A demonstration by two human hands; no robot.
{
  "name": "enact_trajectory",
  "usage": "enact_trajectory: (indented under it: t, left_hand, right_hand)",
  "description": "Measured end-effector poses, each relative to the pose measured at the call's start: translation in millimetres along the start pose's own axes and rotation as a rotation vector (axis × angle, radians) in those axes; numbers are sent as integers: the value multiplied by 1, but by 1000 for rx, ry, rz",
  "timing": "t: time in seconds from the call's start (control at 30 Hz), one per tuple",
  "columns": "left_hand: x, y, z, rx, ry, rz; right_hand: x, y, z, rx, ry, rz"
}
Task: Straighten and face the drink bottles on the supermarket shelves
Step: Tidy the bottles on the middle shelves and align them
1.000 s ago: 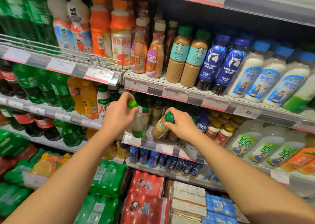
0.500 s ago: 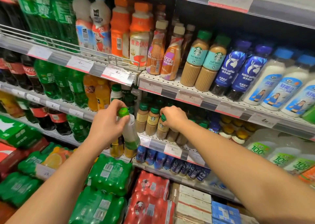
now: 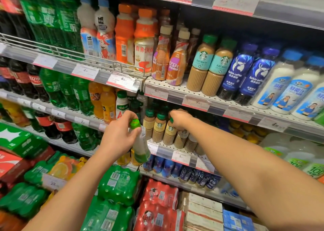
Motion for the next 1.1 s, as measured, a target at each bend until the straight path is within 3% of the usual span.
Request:
enact_trajectory:
  t: [0.2, 0.37, 0.47, 0.63, 0.87, 1.1]
  left_hand:
    - [1, -6, -4, -2, 11, -23]
    - [0, -10, -8, -7, 21, -32]
    - [0, -12, -11, -10, 34, -24]
    - [12, -31, -24, -18, 46, -54]
    - [30, -100, -54, -90, 103, -160]
    - [37, -216, -91, -214, 122, -298]
  right_hand:
    - [1, 2, 5, 0, 82, 8]
    - [-2, 5, 5, -8, 46, 13]
    - [-10, 2, 5, 93, 0, 12]
    - [-63, -16, 11, 299, -211, 33]
    - [-172, -77, -11, 859, -148, 7]
    - [-233, -147, -28, 823, -262, -153]
Point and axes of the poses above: each hand's wrist, its own x-axis towards the middle knuckle, its own z-axis out of the back of the hand, y = z × x, the point moved 3 cm from there along x, towards the middle knuckle, and after that the axes turned 7 degrees about -z, right-handed, at the moved point
